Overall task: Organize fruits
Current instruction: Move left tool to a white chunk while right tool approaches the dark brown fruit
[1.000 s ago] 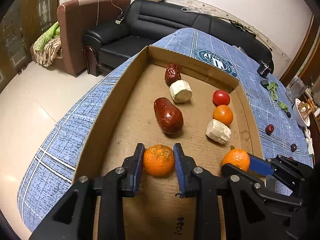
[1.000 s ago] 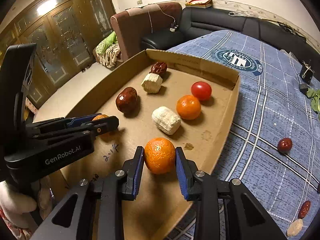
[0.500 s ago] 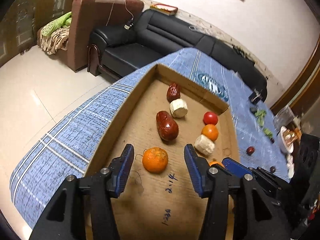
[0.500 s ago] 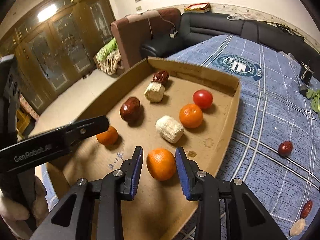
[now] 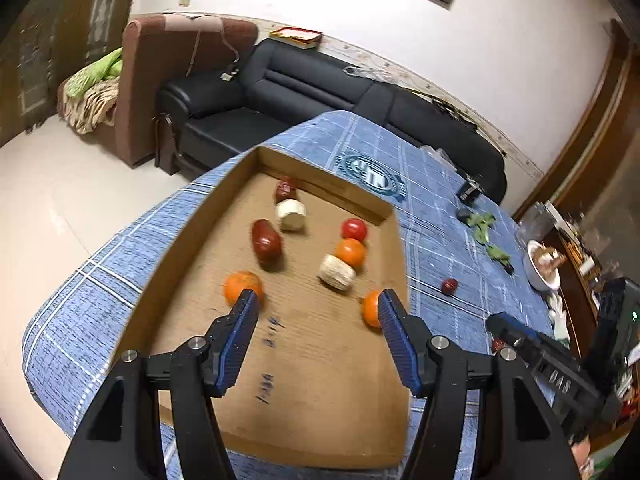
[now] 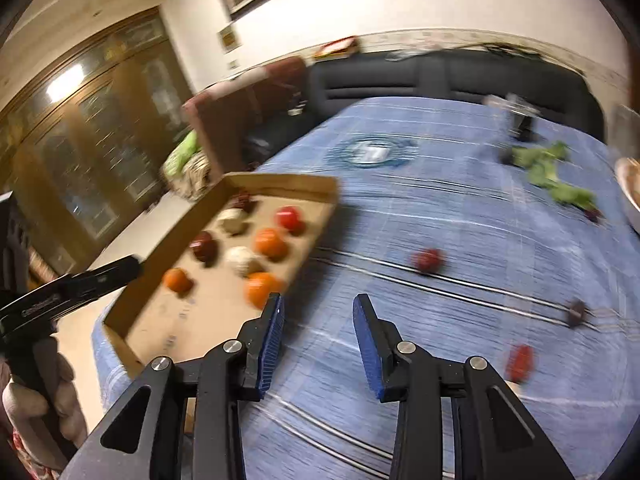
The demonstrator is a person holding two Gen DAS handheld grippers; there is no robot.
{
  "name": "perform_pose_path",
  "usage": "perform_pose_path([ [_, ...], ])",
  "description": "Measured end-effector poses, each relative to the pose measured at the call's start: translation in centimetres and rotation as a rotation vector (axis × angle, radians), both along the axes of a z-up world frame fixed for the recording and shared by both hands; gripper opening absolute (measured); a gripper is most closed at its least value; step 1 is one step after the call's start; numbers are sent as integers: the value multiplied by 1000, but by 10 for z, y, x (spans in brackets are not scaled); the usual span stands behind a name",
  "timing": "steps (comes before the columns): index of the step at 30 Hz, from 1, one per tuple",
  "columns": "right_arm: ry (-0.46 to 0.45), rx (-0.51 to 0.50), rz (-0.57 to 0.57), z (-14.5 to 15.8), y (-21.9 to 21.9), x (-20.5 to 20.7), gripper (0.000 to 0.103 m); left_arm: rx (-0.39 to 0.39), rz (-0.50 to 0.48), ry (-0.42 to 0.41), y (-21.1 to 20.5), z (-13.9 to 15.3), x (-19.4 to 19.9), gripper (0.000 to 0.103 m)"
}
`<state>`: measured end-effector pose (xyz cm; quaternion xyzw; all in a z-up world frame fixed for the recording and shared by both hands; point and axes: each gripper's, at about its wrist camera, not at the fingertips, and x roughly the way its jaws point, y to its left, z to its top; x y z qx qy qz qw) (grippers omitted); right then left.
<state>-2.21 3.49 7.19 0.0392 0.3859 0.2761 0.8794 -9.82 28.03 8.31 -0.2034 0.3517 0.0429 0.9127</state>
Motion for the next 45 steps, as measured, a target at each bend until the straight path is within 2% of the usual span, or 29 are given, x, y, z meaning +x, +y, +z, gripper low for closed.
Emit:
perform_pose_path([
  [8, 59, 101, -270, -7, -134, 13, 42, 56, -130, 9, -60, 3, 9, 63],
  [12, 64, 113, -345, -12, -175, 13, 43, 79, -214, 28, -95, -2, 17, 63],
  [16, 81, 116, -384, -20, -196, 17, 44, 112, -319, 54, -138, -10, 26, 63],
  [21, 121, 122, -400, -29, -204, 36, 44, 147, -421, 88, -184, -25, 37, 62],
  [29, 137, 111, -395, -39, -181, 67, 44, 204, -521, 139, -238, -55, 67, 62],
  [32, 95, 62, -394, -42, -176, 68, 44, 219, -554, 138, -250, -61, 77, 62],
  [35, 66, -6, -392, -45, -173, 68, 44, 197, -572, 153, -257, -70, 85, 62],
  [42, 83, -32, -375, -56, -173, 73, 44, 157, -607, 134, -267, -74, 96, 64],
  [45, 82, -50, -355, -58, -167, 75, 43, 185, -619, 110, -272, -75, 93, 64],
])
